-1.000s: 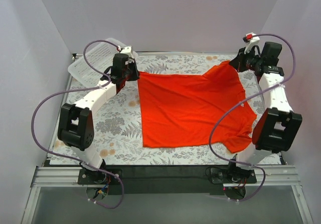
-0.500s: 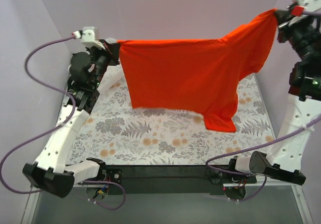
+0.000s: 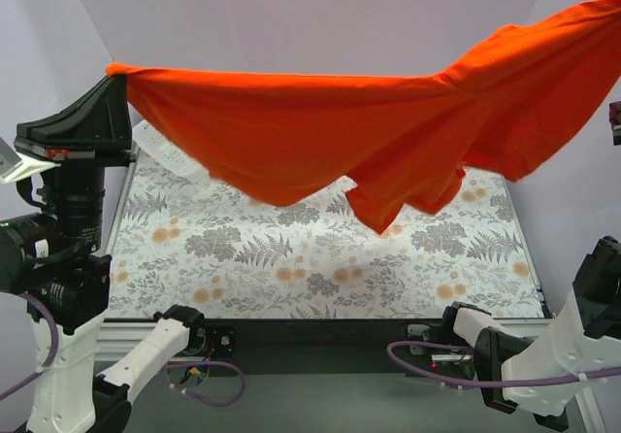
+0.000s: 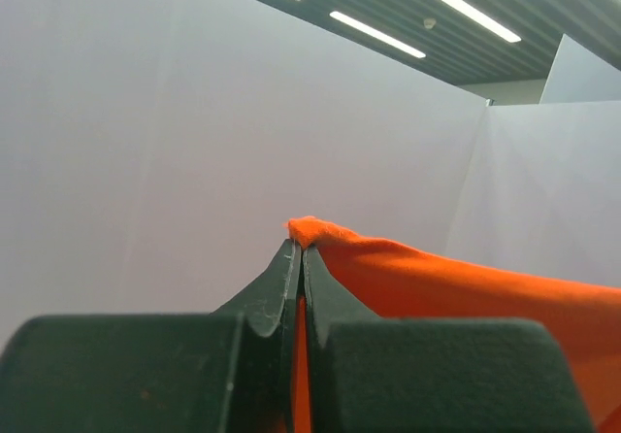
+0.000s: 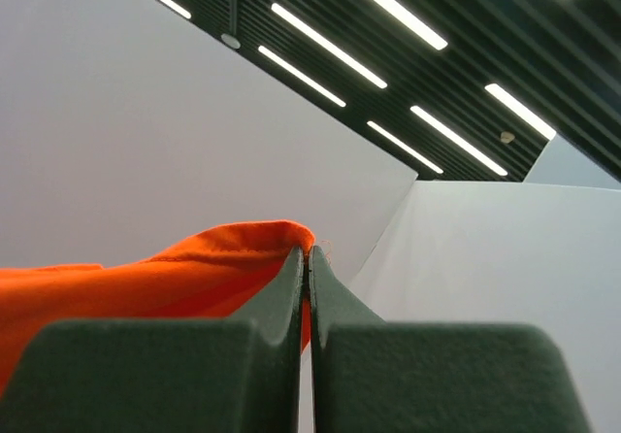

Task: Fold and stack the t-shirts
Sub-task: Flatten the tshirt out, then fold the tshirt

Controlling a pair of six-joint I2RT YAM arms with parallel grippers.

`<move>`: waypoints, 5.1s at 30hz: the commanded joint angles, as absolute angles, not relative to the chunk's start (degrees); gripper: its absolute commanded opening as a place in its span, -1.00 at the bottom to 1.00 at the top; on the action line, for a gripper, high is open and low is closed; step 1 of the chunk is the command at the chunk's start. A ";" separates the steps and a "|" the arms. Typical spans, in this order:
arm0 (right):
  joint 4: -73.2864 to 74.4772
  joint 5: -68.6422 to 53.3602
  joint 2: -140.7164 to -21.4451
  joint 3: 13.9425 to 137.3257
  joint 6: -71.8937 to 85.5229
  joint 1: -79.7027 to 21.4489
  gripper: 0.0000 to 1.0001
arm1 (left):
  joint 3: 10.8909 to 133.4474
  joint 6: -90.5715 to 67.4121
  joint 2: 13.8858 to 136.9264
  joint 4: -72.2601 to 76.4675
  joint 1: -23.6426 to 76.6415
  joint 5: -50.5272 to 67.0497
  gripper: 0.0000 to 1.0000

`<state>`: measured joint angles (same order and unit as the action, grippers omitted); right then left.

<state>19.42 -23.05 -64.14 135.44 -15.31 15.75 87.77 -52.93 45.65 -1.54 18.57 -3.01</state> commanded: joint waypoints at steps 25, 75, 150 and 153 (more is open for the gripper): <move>-11.75 -44.02 -75.48 60.33 -22.49 13.36 -0.97 | 51.76 -53.44 80.63 15.98 18.54 -13.08 -1.00; -15.38 -37.69 -109.60 86.31 -14.41 3.60 -0.97 | 77.35 -31.99 119.09 28.65 17.40 -25.49 -1.00; -13.89 -64.24 -91.67 61.61 -21.88 13.27 -0.97 | 59.77 -8.97 120.85 58.18 19.60 -23.47 -1.00; -13.80 -65.12 -91.06 61.26 -21.71 13.36 -0.97 | 59.76 -8.35 121.11 58.88 19.51 -24.26 -1.00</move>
<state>-13.02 -62.43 -94.28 61.91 -21.23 13.02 59.57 -9.93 121.56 57.04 19.42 -22.28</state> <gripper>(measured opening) 0.021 0.015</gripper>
